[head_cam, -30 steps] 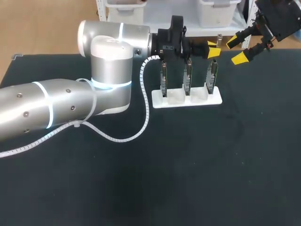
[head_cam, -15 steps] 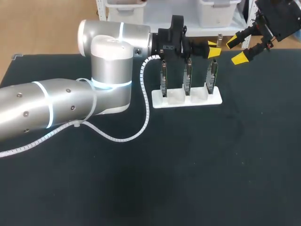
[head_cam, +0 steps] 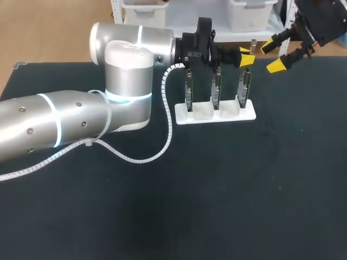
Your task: Pick up the optical module with the left hand, and insert it into the network port with the right hand.
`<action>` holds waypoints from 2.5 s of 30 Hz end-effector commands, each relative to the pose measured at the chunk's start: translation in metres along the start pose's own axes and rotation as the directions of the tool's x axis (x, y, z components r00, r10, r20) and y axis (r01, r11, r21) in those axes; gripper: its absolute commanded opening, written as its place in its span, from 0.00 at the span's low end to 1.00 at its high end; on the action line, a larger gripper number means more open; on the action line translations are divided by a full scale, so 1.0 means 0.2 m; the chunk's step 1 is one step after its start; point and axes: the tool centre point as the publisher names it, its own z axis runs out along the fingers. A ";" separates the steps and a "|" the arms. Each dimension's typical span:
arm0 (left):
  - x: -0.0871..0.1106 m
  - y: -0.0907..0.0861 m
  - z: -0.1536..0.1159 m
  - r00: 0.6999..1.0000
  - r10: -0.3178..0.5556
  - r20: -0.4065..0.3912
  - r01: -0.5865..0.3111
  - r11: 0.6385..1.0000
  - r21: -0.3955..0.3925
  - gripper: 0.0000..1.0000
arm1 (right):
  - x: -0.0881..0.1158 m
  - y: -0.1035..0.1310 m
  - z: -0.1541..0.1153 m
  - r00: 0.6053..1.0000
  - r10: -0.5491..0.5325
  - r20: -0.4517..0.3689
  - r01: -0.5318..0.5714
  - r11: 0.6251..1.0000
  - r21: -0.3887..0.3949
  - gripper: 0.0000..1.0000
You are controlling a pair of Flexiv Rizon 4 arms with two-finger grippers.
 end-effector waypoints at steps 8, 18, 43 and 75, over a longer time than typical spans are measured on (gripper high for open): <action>0.00 0.01 0.00 1.000 -0.003 -0.005 0.003 1.000 0.001 0.00 | -0.11 -0.09 0.00 0.998 -0.065 -0.006 0.065 0.998 0.011 1.00; 0.00 0.01 0.00 1.000 -0.003 -0.005 0.003 1.000 0.001 0.00 | -0.18 -0.11 0.03 0.997 -0.081 0.007 0.081 0.997 0.003 1.00; 0.00 0.01 0.00 1.000 -0.003 -0.005 0.003 1.000 0.001 0.00 | -0.24 -0.06 0.04 0.993 -0.112 0.031 0.113 0.992 -0.047 1.00; 0.00 0.01 0.00 1.000 -0.003 -0.005 0.003 1.000 0.001 0.00 | -0.23 -0.03 0.04 0.993 -0.105 0.052 0.108 0.993 -0.057 0.00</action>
